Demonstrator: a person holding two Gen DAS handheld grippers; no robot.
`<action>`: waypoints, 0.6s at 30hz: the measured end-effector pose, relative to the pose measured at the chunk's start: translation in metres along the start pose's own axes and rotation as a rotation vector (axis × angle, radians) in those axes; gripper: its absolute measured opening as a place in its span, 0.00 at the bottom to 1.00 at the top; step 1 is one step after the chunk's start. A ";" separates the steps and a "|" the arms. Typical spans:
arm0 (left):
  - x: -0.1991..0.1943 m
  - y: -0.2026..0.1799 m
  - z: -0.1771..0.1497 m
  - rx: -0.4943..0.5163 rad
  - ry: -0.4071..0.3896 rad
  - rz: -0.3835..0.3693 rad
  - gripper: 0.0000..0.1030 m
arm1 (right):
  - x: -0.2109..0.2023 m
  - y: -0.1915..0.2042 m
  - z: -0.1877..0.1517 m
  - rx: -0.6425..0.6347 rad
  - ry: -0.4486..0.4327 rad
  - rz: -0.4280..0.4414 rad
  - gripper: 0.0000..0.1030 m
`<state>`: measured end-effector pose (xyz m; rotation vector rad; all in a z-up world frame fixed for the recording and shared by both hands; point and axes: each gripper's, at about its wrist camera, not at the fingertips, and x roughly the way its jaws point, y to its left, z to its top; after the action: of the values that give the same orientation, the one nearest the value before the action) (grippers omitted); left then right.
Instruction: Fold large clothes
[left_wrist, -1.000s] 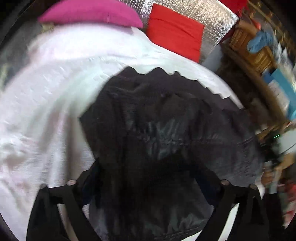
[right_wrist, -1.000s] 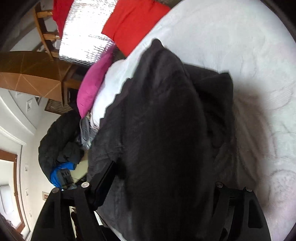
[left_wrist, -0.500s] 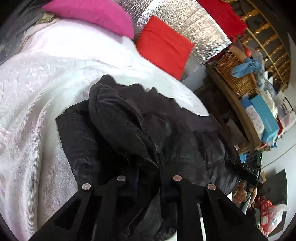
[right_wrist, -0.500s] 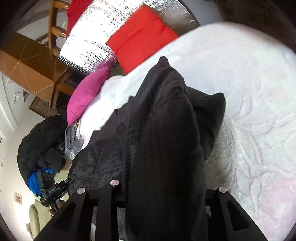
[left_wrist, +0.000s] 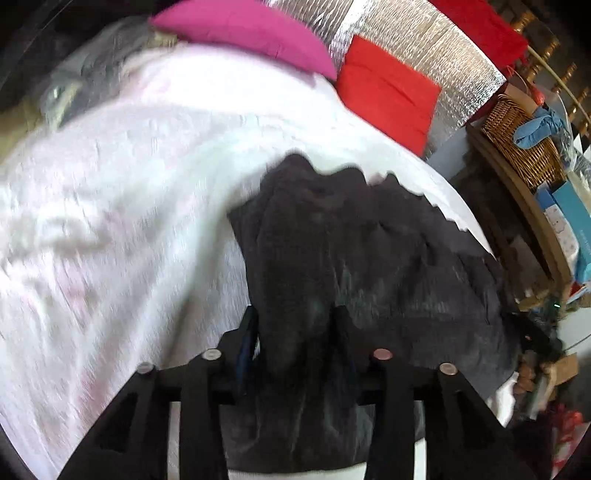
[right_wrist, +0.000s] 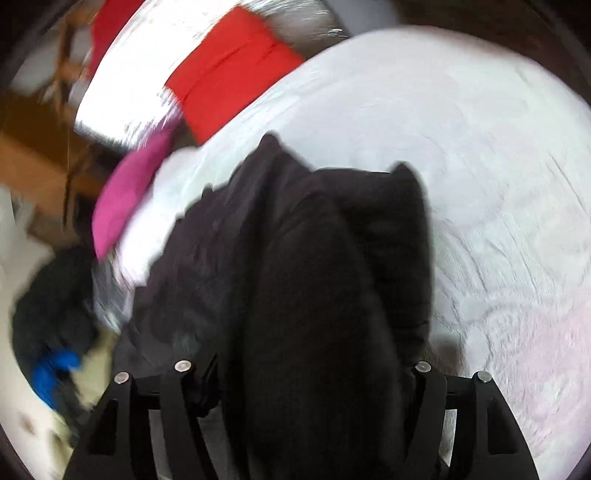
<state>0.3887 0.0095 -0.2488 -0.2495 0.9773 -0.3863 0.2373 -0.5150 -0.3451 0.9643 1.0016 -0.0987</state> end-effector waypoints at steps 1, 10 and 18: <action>-0.004 -0.002 0.003 0.006 -0.033 0.010 0.60 | -0.011 0.001 0.000 0.004 -0.027 0.023 0.69; 0.038 0.008 0.016 -0.120 0.091 -0.034 0.87 | 0.014 -0.007 0.001 0.007 0.069 -0.038 0.73; 0.057 -0.014 0.035 -0.137 0.067 -0.106 0.31 | 0.007 0.045 0.019 -0.181 -0.045 -0.037 0.33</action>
<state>0.4440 -0.0266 -0.2676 -0.4159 1.0609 -0.4277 0.2751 -0.4990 -0.3181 0.7750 0.9695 -0.0596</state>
